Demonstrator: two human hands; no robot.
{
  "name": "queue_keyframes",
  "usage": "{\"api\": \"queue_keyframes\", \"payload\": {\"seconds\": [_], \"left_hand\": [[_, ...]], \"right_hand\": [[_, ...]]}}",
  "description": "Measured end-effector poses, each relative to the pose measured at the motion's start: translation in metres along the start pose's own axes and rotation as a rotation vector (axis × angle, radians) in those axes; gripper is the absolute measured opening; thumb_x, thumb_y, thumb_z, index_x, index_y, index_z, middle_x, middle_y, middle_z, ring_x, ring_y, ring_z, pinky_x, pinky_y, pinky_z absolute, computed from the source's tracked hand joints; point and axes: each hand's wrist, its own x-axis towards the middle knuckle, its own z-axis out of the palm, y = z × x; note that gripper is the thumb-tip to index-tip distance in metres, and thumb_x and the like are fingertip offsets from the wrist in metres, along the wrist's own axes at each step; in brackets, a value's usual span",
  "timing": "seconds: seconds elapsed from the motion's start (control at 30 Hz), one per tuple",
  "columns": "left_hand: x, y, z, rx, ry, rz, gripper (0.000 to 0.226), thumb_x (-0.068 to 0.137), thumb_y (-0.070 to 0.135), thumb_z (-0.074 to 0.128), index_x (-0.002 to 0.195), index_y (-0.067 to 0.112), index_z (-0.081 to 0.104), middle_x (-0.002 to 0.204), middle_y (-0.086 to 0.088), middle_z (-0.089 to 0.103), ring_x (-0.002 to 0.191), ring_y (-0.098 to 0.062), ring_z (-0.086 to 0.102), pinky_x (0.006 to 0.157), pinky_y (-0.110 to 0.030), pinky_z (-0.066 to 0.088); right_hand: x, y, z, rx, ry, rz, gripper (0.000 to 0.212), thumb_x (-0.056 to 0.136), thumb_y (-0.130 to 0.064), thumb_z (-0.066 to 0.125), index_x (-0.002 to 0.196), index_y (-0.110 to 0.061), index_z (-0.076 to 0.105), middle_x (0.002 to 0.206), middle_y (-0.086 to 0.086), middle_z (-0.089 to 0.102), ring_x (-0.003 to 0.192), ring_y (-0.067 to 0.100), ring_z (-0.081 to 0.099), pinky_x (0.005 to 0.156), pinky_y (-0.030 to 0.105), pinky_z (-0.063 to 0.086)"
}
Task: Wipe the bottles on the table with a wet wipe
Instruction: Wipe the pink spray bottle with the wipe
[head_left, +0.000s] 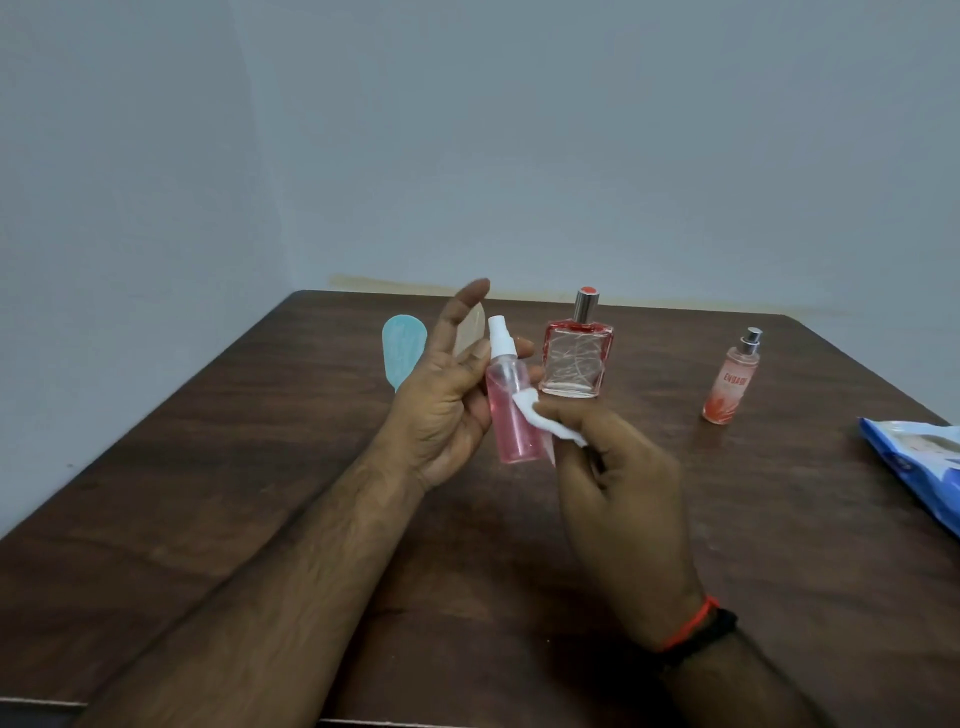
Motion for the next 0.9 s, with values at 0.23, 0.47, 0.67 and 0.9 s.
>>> {"api": "queue_keyframes", "payload": {"seconds": [0.23, 0.47, 0.67, 0.9], "left_hand": [[-0.001, -0.002, 0.0, -0.007, 0.005, -0.014, 0.031, 0.092, 0.005, 0.047, 0.11, 0.008, 0.072, 0.109, -0.017, 0.069, 0.094, -0.03, 0.071, 0.084, -0.037, 0.058], [-0.004, -0.003, 0.005, 0.031, -0.028, -0.013, 0.025, 0.087, 0.01, 0.06, 0.107, 0.011, 0.074, 0.106, -0.013, 0.071, 0.097, -0.021, 0.07, 0.085, -0.038, 0.06], [-0.004, -0.003, 0.0, 0.019, -0.056, -0.008, 0.029, 0.088, 0.001, 0.055, 0.115, 0.003, 0.065, 0.112, -0.02, 0.07, 0.114, -0.037, 0.065, 0.094, -0.043, 0.056], [-0.003, -0.002, -0.002, -0.05, -0.105, -0.02, 0.029, 0.092, -0.005, 0.049, 0.117, 0.0, 0.062, 0.108, -0.021, 0.069, 0.108, -0.039, 0.067, 0.092, -0.048, 0.056]], "right_hand": [[-0.001, 0.006, -0.017, 0.072, 0.02, 0.095, 0.033, 0.086, -0.004, 0.061, 0.105, -0.028, 0.074, 0.092, -0.017, 0.072, 0.078, 0.003, 0.066, 0.064, 0.017, 0.051], [0.029, -0.005, -0.008, -0.007, 0.14, -0.008, 0.031, 0.089, 0.001, 0.06, 0.108, -0.02, 0.073, 0.097, -0.009, 0.072, 0.086, -0.001, 0.064, 0.073, 0.01, 0.05], [0.019, -0.007, 0.002, -0.054, 0.026, -0.08, 0.035, 0.087, 0.005, 0.061, 0.113, -0.015, 0.072, 0.114, -0.003, 0.071, 0.107, 0.008, 0.064, 0.094, 0.03, 0.054], [-0.008, 0.007, -0.019, 0.141, 0.001, 0.046, 0.036, 0.081, 0.008, 0.066, 0.095, -0.023, 0.077, 0.095, -0.016, 0.074, 0.092, 0.0, 0.069, 0.08, 0.019, 0.055]]}}
